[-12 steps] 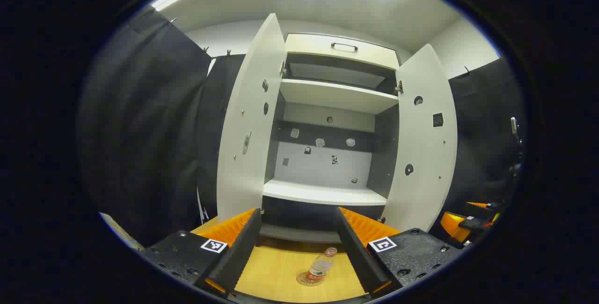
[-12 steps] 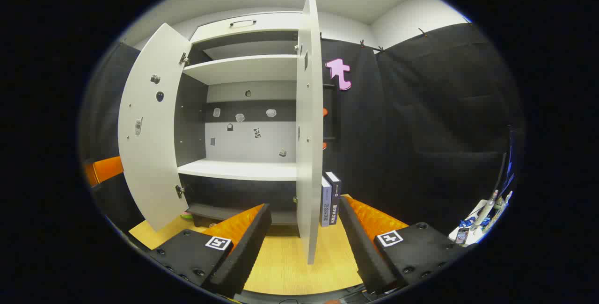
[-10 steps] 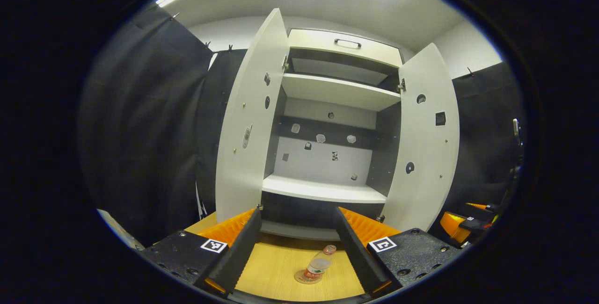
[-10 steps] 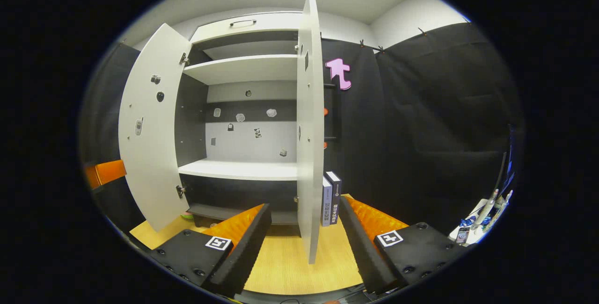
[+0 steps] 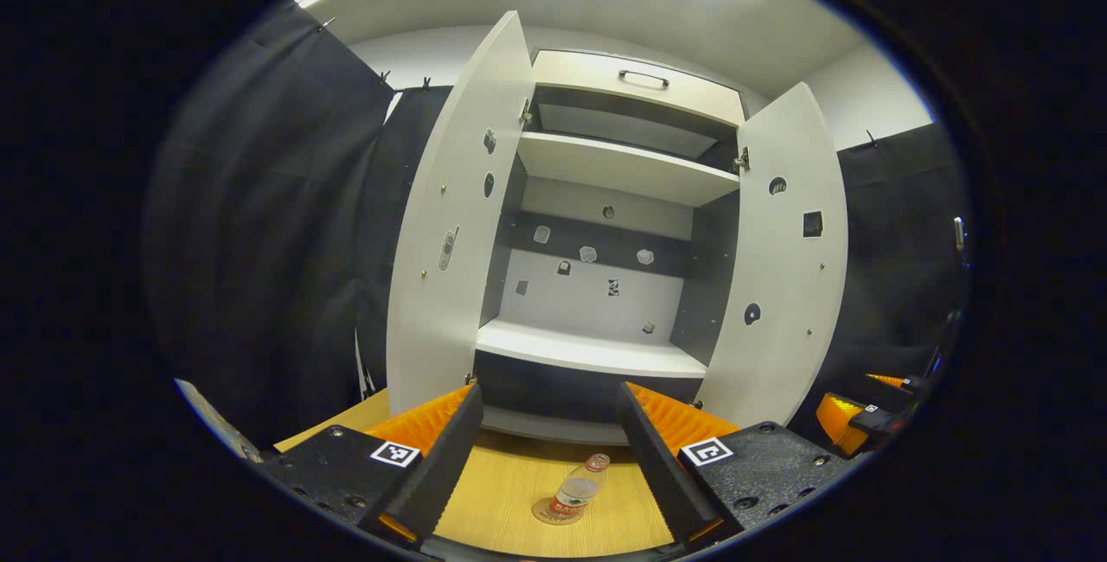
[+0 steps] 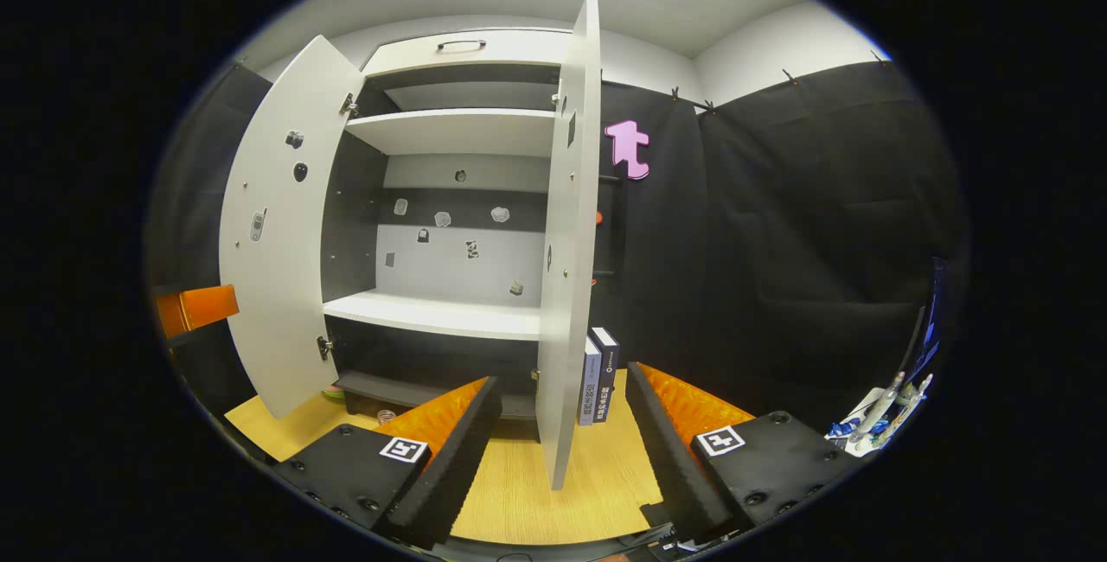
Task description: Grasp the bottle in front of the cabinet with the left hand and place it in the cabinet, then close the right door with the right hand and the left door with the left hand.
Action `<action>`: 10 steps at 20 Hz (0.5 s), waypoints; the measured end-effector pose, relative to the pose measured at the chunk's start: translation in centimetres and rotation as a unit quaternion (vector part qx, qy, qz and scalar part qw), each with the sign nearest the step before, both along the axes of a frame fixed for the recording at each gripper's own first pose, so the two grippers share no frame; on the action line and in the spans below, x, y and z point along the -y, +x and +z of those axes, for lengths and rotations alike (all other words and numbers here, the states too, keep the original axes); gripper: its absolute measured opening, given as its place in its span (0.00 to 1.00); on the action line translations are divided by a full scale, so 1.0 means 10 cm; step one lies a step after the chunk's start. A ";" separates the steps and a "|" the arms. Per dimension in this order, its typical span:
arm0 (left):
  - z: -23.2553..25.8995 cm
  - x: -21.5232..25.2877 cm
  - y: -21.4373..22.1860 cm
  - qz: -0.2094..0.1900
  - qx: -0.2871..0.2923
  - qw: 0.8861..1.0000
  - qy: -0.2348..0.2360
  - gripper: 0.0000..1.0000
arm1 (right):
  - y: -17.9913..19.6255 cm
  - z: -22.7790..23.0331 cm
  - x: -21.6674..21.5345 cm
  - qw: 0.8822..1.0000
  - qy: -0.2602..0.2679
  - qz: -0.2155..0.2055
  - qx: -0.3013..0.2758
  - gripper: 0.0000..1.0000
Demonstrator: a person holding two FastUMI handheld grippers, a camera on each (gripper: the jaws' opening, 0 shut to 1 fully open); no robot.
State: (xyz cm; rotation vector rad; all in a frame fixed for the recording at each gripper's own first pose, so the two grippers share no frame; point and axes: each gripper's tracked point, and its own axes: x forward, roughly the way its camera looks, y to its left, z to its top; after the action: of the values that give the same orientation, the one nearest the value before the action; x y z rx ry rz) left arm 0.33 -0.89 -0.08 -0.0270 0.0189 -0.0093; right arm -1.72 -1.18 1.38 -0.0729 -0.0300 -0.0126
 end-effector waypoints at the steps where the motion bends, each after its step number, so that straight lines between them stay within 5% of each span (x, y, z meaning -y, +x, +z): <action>1: 0.00 0.00 -0.02 0.000 0.000 1.000 0.001 0.95 | -0.02 -0.02 0.01 1.000 -0.001 0.001 -0.003 0.97; 10: -0.16 0.03 -0.16 -0.003 -0.018 1.000 0.005 0.95 | -0.23 -0.07 0.03 1.000 -0.010 0.011 -0.008 0.97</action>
State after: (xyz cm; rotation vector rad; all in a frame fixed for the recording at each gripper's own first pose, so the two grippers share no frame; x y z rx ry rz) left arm -1.29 -1.18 -1.71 -0.0167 0.0543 -0.0142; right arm -4.01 -1.44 0.72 -0.0919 -0.0152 0.0108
